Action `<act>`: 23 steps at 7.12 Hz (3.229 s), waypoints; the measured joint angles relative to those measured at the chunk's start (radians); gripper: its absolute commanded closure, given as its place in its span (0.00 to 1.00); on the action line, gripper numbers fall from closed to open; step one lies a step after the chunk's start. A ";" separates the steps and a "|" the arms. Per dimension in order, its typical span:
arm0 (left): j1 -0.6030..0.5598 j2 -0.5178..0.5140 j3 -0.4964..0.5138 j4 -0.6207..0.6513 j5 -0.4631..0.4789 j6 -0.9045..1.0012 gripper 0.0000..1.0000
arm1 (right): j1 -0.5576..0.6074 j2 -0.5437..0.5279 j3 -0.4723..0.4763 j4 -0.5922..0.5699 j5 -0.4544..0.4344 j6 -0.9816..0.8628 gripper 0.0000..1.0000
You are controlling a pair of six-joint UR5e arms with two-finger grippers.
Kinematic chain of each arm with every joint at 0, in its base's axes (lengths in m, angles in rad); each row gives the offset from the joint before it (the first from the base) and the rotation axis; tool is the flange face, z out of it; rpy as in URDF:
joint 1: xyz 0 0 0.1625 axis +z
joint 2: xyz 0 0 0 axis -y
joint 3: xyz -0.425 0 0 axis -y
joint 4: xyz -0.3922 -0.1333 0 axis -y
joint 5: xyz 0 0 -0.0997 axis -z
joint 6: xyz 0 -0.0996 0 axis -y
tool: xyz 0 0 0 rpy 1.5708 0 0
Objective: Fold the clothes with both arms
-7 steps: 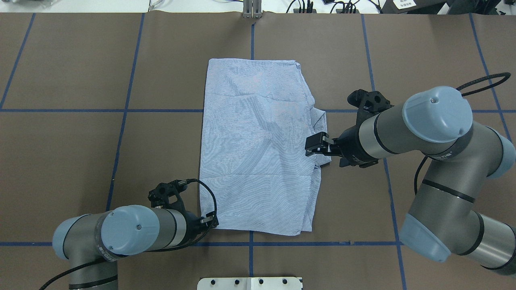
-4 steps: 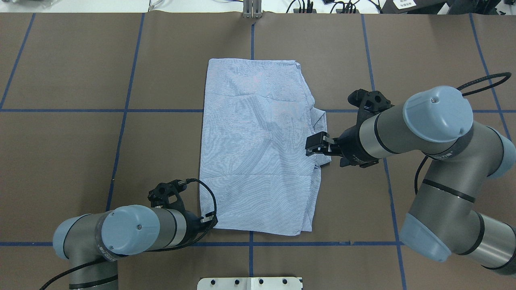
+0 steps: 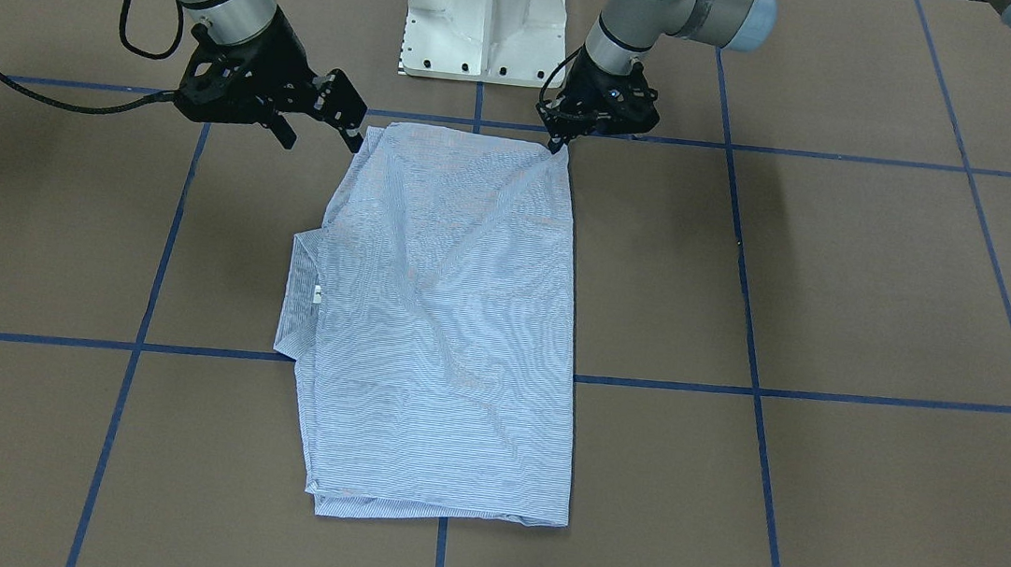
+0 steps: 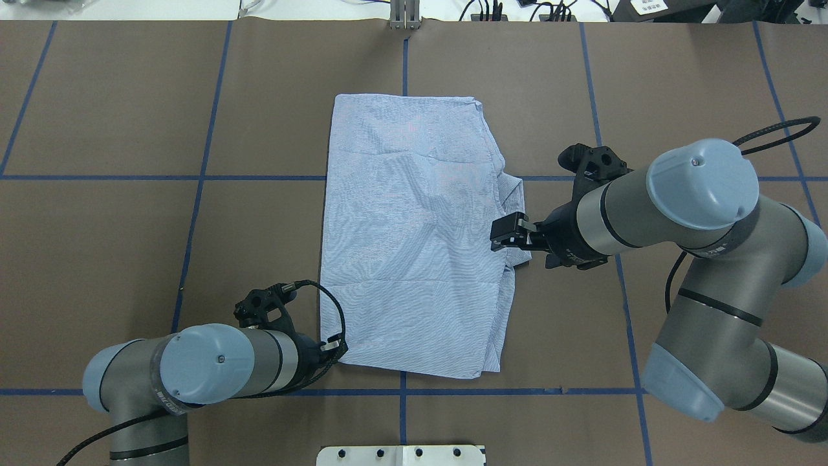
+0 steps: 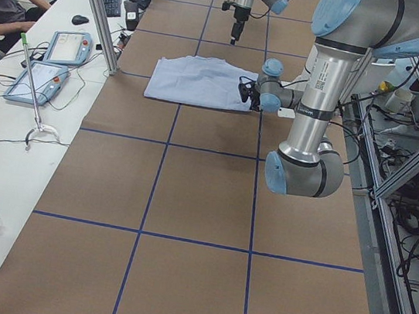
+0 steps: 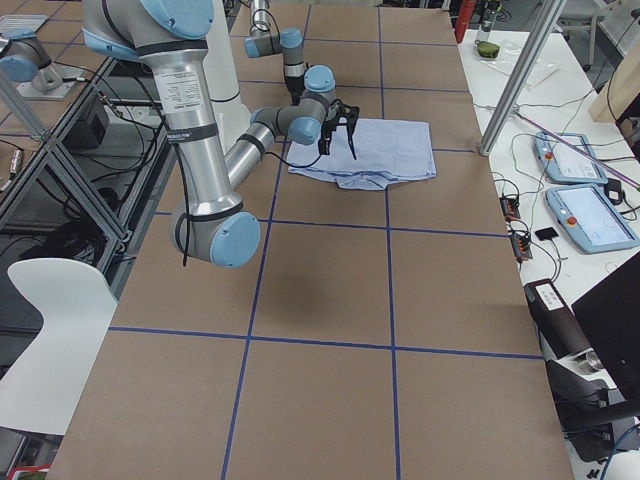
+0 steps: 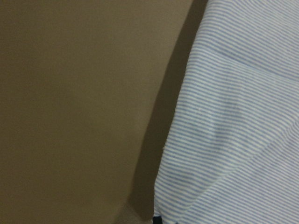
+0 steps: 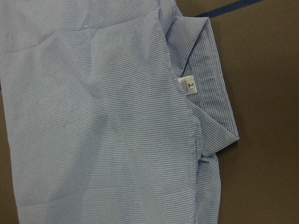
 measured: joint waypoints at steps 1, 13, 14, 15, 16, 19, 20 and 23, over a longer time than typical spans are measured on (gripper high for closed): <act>-0.005 -0.001 -0.009 0.000 -0.001 0.000 1.00 | -0.004 -0.005 0.000 0.000 -0.005 0.008 0.00; -0.007 0.000 -0.063 -0.002 -0.004 0.011 1.00 | -0.394 0.044 -0.078 -0.167 -0.375 0.440 0.00; -0.007 0.000 -0.063 -0.002 -0.004 0.011 1.00 | -0.392 0.062 -0.091 -0.176 -0.376 0.441 0.00; -0.007 0.000 -0.062 -0.002 -0.004 0.011 1.00 | -0.390 0.075 -0.103 -0.179 -0.376 0.441 0.01; -0.007 0.000 -0.061 -0.002 -0.004 0.011 1.00 | -0.389 0.083 -0.118 -0.180 -0.376 0.441 0.06; -0.007 0.000 -0.061 -0.002 -0.004 0.012 1.00 | -0.384 0.091 -0.137 -0.182 -0.375 0.439 0.33; -0.007 0.000 -0.061 -0.002 -0.004 0.012 1.00 | -0.383 0.091 -0.137 -0.186 -0.374 0.438 0.35; -0.008 0.000 -0.060 -0.002 -0.002 0.012 1.00 | -0.383 0.095 -0.137 -0.201 -0.370 0.436 0.29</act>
